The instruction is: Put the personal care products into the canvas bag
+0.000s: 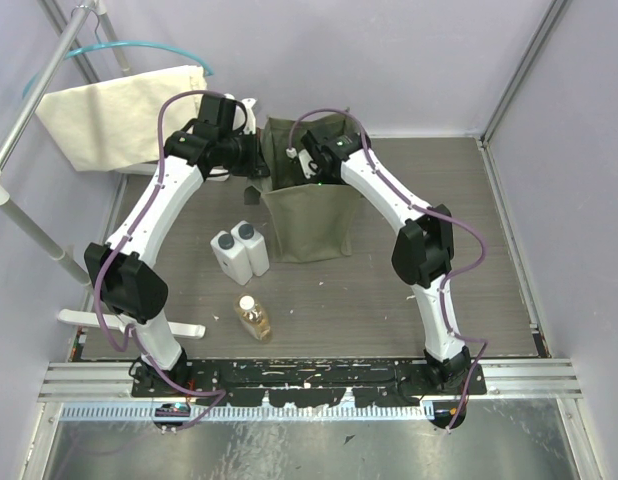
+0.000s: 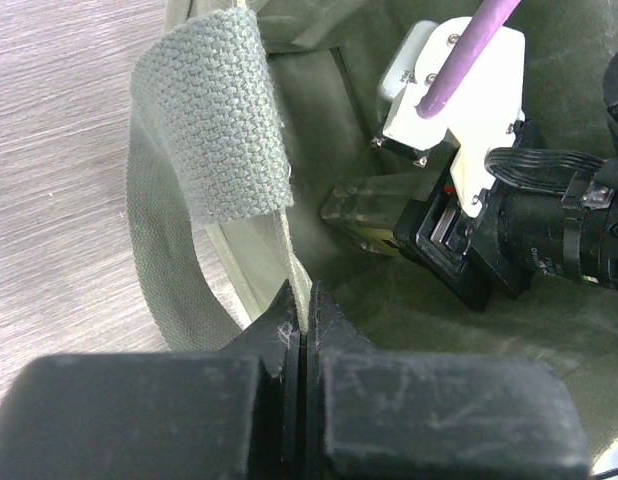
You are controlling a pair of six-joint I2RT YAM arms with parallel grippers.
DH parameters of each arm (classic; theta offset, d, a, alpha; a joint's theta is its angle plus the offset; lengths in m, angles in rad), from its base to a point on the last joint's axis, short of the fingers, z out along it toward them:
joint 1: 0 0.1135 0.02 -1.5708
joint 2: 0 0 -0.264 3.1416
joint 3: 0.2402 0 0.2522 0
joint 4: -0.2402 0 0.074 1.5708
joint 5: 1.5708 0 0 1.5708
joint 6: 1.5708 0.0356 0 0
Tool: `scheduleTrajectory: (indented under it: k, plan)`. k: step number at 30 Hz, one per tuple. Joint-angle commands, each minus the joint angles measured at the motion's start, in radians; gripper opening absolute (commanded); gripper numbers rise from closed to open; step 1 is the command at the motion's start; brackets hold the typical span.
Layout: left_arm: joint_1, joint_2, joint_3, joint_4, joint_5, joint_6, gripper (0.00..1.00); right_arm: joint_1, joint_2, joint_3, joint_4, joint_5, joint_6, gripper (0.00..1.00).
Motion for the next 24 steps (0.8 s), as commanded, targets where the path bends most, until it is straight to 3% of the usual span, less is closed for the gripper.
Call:
scheduleTrajectory:
  k: [1,7,12,15,19,24]
  plan:
    - [0.000,-0.027,-0.014,-0.006,0.016,0.016,0.00,0.011,-0.010,-0.042,0.010,0.021,-0.018,0.03]
    - [0.000,-0.020,-0.008,-0.006,0.015,0.015,0.00,0.012,-0.037,0.006,0.034,0.030,0.006,0.52]
    - [0.000,-0.020,-0.010,-0.006,0.013,0.018,0.00,0.012,-0.082,0.085,0.062,0.061,0.044,0.80]
    - [0.001,-0.022,-0.014,-0.006,0.011,0.016,0.00,0.012,-0.109,0.134,0.063,0.082,0.061,0.89]
    - [0.001,-0.024,-0.021,0.013,0.009,0.016,0.00,0.012,-0.163,0.157,0.082,0.086,0.080,0.93]
    - [0.000,-0.027,-0.023,0.026,0.005,0.016,0.00,0.012,-0.329,0.030,0.247,0.105,0.124,0.95]
